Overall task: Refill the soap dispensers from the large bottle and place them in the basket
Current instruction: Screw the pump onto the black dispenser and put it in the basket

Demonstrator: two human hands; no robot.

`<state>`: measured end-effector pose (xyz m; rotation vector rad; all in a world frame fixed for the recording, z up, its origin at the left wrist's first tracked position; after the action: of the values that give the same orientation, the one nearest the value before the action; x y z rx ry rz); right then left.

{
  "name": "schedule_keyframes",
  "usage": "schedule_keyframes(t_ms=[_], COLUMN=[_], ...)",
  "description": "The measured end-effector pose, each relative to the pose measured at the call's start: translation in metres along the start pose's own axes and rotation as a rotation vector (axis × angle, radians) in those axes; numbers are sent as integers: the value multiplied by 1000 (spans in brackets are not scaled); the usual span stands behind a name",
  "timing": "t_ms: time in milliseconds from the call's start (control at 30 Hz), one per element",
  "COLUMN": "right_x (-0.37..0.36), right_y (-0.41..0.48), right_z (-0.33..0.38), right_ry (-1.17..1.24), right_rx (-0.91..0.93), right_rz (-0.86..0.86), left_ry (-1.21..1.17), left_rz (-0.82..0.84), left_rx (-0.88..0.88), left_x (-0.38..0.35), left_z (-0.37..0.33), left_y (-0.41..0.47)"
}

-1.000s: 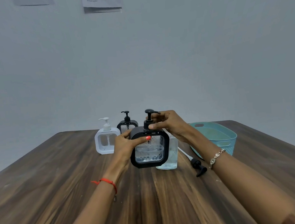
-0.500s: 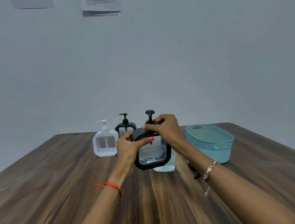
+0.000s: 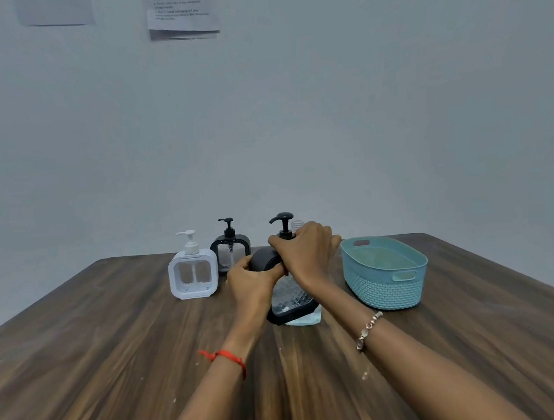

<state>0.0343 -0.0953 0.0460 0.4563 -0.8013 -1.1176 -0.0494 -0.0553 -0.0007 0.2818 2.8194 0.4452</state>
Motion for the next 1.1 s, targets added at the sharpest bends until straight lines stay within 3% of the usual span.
schedule_keyframes(t_ms=[167,333,433,600,867,967,1100], right_x=[10,33,48,58,62,70,87], right_y=[6,16,19,14,3,2,7], right_z=[-16,-31,-37,-43,-43,-44,-58], right_ry=[-28,417,529,549,241,234,473], right_rx=[22,-68,-43,-110,-90,-80,-119], right_rz=[118,492,579,455,112,152,292], left_ry=[9,-55,-76,-128,-117,-145,-142], left_rz=[79,165,205,217,188,214,238], left_rx=[34,94,118,154,146,173,158], left_x=[-4,-10,-15,-27,-45,-50,-59], left_z=[0,-1,-3,-3,5,5,1], left_y=[-1,-4,-9,-15,-26,-29,-33])
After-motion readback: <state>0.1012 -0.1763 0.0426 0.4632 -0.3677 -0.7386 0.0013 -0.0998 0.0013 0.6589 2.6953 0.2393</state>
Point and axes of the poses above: each hand's wrist, its own y-axis towards the middle knuckle, its own x-axis out of the back of the hand, z = x × y, the point moved 2 cm from there along y, towards the middle knuckle, and after that the axes turned 4 degrees about x, right-handed, at the moved point
